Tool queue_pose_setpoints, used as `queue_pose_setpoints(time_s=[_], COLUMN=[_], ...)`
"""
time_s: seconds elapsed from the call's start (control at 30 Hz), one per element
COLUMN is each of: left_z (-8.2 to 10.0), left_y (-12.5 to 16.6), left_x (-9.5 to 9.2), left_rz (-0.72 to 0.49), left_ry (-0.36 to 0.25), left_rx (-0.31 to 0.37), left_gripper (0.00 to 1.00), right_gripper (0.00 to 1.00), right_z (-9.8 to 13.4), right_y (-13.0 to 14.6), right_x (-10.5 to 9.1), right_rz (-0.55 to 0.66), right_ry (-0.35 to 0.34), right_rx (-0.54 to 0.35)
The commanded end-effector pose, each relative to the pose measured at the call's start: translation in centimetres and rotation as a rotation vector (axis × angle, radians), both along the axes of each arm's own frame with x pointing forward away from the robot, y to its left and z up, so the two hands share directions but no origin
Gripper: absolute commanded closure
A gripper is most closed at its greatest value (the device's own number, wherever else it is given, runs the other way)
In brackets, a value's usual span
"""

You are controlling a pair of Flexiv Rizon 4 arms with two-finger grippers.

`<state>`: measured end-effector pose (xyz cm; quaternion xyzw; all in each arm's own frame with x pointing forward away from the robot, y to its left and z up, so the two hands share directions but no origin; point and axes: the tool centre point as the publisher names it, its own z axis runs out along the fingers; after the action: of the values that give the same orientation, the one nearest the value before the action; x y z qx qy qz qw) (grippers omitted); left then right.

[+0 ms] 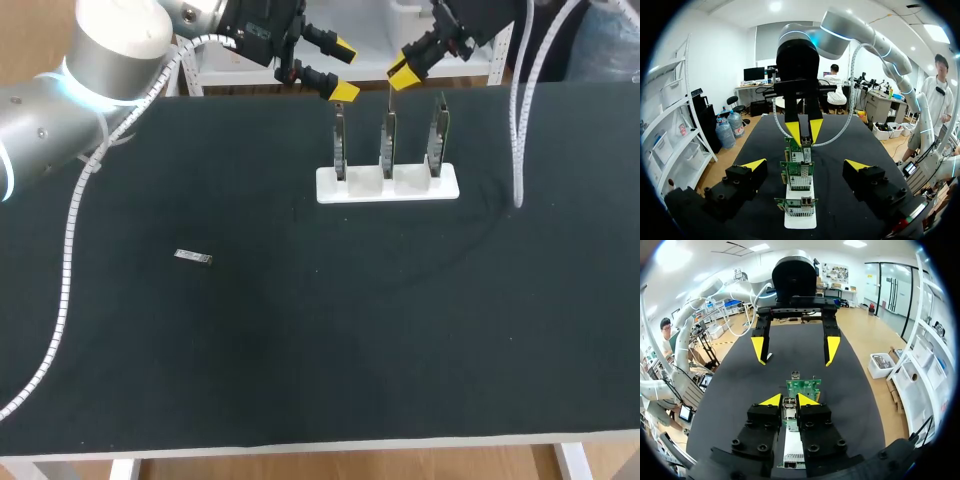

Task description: Pick up the optical module with the left hand, and insert it into the network port with the right hand.

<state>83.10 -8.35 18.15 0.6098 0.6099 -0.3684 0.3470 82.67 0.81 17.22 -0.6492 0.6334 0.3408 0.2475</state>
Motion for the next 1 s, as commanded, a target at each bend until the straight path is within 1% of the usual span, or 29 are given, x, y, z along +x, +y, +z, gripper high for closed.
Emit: queue_pose_setpoints(time_s=[0.03, 0.5, 1.0], left_z=[-0.06, -0.06, -0.06], left_y=[0.01, 0.01, 0.01], left_x=[-0.26, -0.26, -0.26], left_rz=[0.005, 0.005, 0.005], left_ry=[-0.005, -0.005, -0.005], left_rx=[-0.001, -0.001, -0.001], left_gripper=[0.0, 0.0, 0.0], right_gripper=[1.0, 1.0, 1.0], right_z=[0.05, -0.03, -0.2], right_y=[0.07, 0.09, 0.23], right_x=[0.85, 1.59, 1.7], right_rz=[0.244, 0.243, 0.241], right_ry=[0.216, 0.21, 0.214], right_rx=[0.01, 0.008, 0.009])
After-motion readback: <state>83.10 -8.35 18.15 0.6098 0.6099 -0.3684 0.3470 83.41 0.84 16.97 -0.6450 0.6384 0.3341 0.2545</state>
